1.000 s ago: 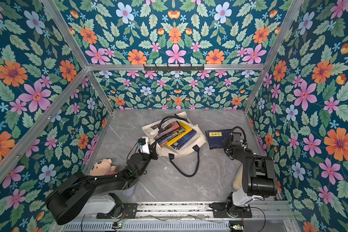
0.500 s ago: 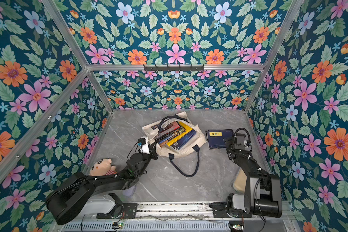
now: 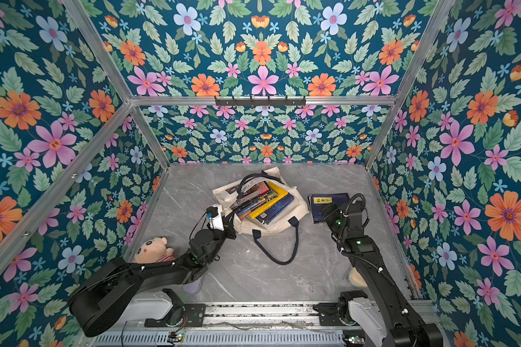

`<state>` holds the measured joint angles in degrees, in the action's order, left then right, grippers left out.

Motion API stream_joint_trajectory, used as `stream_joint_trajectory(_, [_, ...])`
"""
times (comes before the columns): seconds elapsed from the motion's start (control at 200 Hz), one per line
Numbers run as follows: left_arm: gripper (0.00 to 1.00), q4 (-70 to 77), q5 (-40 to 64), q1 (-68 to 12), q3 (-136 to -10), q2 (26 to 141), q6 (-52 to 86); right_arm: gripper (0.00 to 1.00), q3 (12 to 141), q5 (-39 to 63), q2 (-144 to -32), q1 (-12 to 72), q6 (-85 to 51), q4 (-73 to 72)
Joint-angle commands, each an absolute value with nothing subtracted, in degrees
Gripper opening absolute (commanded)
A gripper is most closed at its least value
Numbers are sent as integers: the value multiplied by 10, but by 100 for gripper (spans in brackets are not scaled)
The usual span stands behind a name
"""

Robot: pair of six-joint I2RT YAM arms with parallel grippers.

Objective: Take out the books from the canvas bag
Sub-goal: Place the book on the book, then pick up the book from the canvas bag.

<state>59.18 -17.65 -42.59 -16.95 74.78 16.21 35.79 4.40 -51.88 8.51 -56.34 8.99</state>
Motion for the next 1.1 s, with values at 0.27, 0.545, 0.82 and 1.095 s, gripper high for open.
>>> stream_joint_trajectory(0.27, [0, 621, -173, -425, -166, 742, 157, 52, 421, 31, -556, 278, -504, 74])
stream_joint_trajectory(0.545, [0, 624, -173, -425, -164, 740, 156, 55, 461, 21, -650, 350, -504, 23])
stream_joint_trajectory(0.82, [0, 625, -173, -425, -163, 739, 157, 55, 526, 34, -792, 374, -522, -26])
stream_joint_trajectory(1.095, [0, 626, -171, -425, -165, 743, 154, 50, 633, 19, -934, 393, -533, -40])
